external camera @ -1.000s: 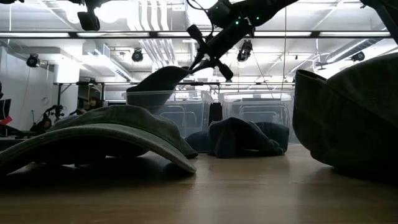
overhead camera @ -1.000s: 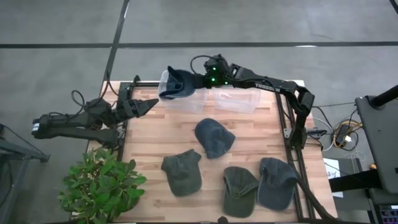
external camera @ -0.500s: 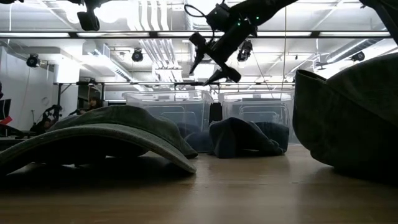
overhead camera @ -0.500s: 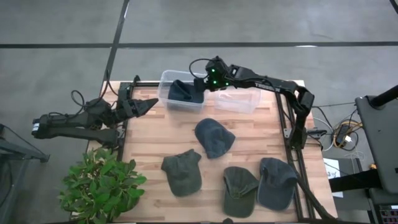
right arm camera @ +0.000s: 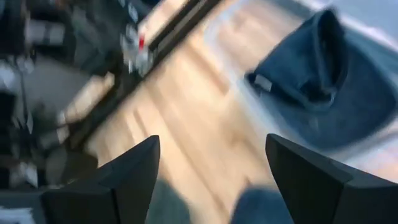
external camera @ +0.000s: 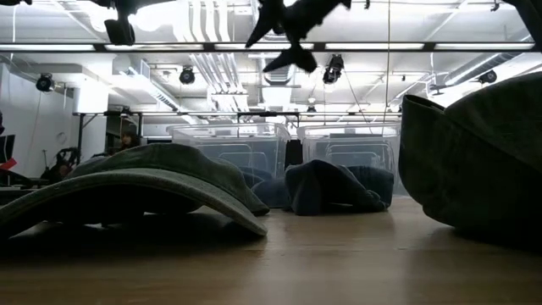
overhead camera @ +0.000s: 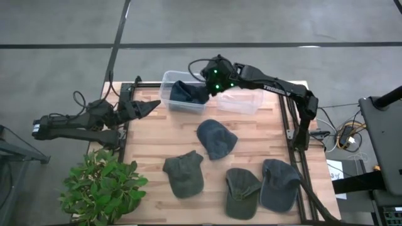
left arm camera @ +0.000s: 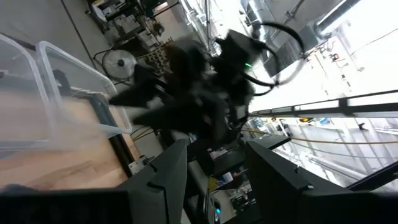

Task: Pick & Place hat
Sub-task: Put the bottom blue cap into the left transparent bin

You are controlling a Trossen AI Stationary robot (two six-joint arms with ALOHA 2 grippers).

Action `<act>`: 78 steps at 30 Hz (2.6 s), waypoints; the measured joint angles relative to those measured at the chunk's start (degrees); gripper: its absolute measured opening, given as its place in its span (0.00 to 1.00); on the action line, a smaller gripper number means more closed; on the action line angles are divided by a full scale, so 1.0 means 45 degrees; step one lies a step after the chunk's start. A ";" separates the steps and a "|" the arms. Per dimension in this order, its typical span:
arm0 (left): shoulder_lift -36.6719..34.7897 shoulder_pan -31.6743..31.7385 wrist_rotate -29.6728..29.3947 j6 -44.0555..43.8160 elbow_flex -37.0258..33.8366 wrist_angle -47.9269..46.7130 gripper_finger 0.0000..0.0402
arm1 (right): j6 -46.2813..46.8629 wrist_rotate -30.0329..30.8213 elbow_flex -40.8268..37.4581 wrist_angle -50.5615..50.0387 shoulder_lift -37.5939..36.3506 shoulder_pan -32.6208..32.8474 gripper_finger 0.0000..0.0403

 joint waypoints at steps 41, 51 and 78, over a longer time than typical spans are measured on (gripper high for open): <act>0.0914 0.0010 0.0544 0.0695 -0.0015 -0.0514 0.39 | 1.1373 -0.2646 -0.2997 -0.7870 0.0015 0.9735 0.61; 0.1174 0.0010 0.0448 0.0673 -0.0015 -0.0526 0.39 | 1.3255 -0.2048 -0.4205 -0.7585 0.0024 1.1644 0.59; 0.1240 0.0015 0.2081 -0.0923 -0.0015 -0.0513 0.38 | 1.8587 -0.2189 -0.8367 -0.3445 0.0034 1.1812 0.49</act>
